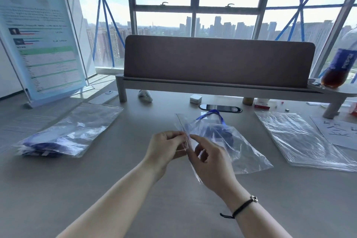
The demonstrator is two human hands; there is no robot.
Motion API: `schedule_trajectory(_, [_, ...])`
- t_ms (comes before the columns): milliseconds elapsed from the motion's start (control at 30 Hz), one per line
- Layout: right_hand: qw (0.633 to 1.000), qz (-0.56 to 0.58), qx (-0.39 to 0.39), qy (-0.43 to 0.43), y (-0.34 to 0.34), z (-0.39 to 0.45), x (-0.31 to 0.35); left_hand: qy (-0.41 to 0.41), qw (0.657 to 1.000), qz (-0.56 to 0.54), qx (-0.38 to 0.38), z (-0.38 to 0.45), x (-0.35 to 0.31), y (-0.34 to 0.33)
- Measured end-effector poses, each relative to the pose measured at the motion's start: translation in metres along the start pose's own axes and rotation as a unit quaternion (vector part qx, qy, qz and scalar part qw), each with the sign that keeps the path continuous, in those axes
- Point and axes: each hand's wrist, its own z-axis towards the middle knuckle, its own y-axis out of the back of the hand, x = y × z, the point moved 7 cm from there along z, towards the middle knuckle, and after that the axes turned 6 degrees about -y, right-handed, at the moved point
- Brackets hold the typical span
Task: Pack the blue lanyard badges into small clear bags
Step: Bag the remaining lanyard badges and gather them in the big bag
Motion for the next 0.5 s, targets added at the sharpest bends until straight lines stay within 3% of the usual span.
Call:
schedule_trajectory(133, [0.997,-0.062,0.025,0.050,-0.008,-0.003,0.015,-0.001,1.000,-0.016,0.019,0.000,-0.005,0.002])
schedule_trajectory(333, [0.995,-0.073,0.016,0.068,0.007,0.001,0.037,-0.092,0.993,0.079,0.000,-0.002,-0.044,0.013])
schedule_trajectory(400, [0.997,-0.049,-0.024,0.048,0.024,0.012,0.042,-0.143,0.979,0.140,0.039,0.002,-0.067,0.013])
schedule_trajectory(500, [0.997,0.018,-0.075,-0.007,0.055,0.040,0.046,-0.222,0.931,0.259,0.127,-0.002,-0.111,0.004])
